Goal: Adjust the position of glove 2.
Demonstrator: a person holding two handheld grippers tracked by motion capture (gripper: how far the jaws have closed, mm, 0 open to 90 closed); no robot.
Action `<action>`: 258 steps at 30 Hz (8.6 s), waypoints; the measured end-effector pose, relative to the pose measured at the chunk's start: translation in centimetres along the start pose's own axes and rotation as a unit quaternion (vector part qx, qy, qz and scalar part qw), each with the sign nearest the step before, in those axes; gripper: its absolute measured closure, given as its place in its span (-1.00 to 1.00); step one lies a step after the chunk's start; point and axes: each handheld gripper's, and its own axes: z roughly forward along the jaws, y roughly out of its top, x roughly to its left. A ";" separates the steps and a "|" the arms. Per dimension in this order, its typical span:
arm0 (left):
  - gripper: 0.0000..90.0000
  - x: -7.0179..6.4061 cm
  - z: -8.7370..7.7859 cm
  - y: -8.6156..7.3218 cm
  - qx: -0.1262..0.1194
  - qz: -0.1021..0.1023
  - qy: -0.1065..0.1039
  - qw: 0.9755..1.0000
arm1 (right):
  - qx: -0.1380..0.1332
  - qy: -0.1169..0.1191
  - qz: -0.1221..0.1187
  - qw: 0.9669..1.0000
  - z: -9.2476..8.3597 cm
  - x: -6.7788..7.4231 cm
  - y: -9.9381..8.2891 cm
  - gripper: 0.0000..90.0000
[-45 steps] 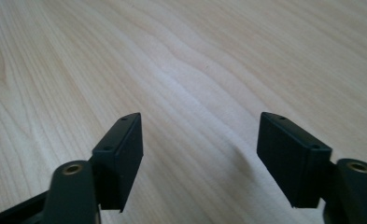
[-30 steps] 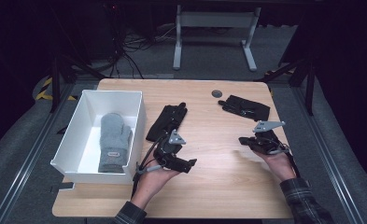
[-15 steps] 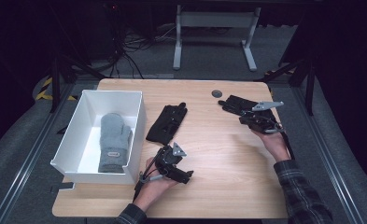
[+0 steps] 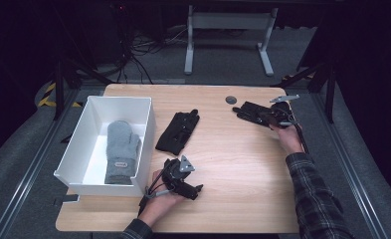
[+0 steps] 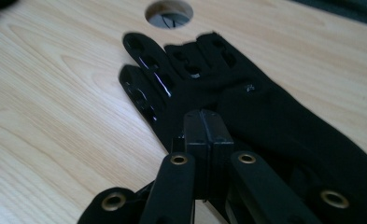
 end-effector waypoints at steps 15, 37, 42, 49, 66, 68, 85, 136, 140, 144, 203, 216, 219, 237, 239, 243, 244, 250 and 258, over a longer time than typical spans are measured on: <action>-1.00 0.0 0.0 0.0 0.000 0.000 0.000 1.000 | 0.020 0.009 -0.014 1.000 -0.1 1.4 -2.3 1.00; -1.00 0.0 0.0 0.0 0.001 -0.001 -0.001 1.000 | 0.041 0.068 -0.082 0.993 -5.9 8.7 -7.3 1.00; -1.00 0.0 0.0 0.0 0.000 0.000 -0.002 1.000 | 0.047 0.082 -0.105 0.990 -7.1 10.8 -8.3 1.00; -1.00 0.1 0.0 0.0 0.000 0.001 -0.002 1.000 | 0.037 0.090 -0.123 0.988 -8.7 11.8 -8.9 1.00; -0.99 0.1 0.0 0.0 0.000 0.002 -0.003 1.000 | 0.058 0.082 -0.096 0.990 -10.4 8.6 -11.3 1.00; -0.99 0.1 0.0 0.0 0.000 0.002 -0.004 1.000 | 0.058 0.096 -0.106 0.988 -10.6 9.5 -11.5 1.00; -0.99 0.1 0.0 0.1 0.000 0.002 -0.004 1.000 | 0.055 0.224 -0.192 0.954 -9.9 18.2 -11.1 1.00; 1.00 5.8 2.2 5.5 0.014 -0.124 0.031 0.992 | 0.002 0.163 -0.143 0.976 -10.7 14.8 -10.7 -0.30; 1.00 3.9 1.8 5.1 0.019 -0.111 0.010 0.994 | 0.001 0.162 -0.142 0.976 -10.7 14.8 -10.7 -0.30; 1.00 2.3 1.5 4.7 0.025 -0.093 -0.006 0.995 | 0.001 0.162 -0.142 0.977 -10.7 14.7 -10.7 -0.30; 0.44 2.3 0.0 3.0 0.014 -0.104 -0.006 0.994 | 0.046 0.174 -0.152 0.972 -10.3 14.1 -11.5 1.00; 0.97 2.5 0.0 3.4 -0.010 -0.147 -0.044 0.988 | 0.046 0.176 -0.152 0.971 -10.3 14.2 -11.5 1.00; 0.98 2.7 -0.6 4.0 -0.029 -0.149 -0.063 0.986 | 0.047 0.177 -0.152 0.971 -10.3 14.1 -11.5 1.00; 0.99 1.9 -2.5 7.8 -0.087 -0.119 -0.121 0.982 | 0.043 0.205 -0.162 0.964 -8.8 16.2 -10.2 1.00; 0.99 1.7 -2.4 8.1 -0.089 -0.116 -0.126 0.981 | 0.043 0.206 -0.163 0.964 -8.6 16.5 -10.0 1.00; 0.99 1.3 -2.2 8.6 -0.088 -0.109 -0.133 0.981 | 0.041 0.208 -0.164 0.963 -8.2 17.0 -9.7 1.00; 0.99 1.2 -2.1 8.7 -0.088 -0.108 -0.134 0.981 | 0.040 0.209 -0.163 0.963 -8.0 17.2 -9.6 1.00; 0.99 0.8 -1.6 9.1 -0.083 -0.105 -0.141 0.981 | 0.036 0.216 -0.166 0.962 -7.5 18.1 -9.2 1.00; 0.99 0.6 -0.9 9.0 -0.074 -0.102 -0.144 0.981 | 0.030 0.221 -0.175 0.959 -6.7 19.7 -8.5 1.00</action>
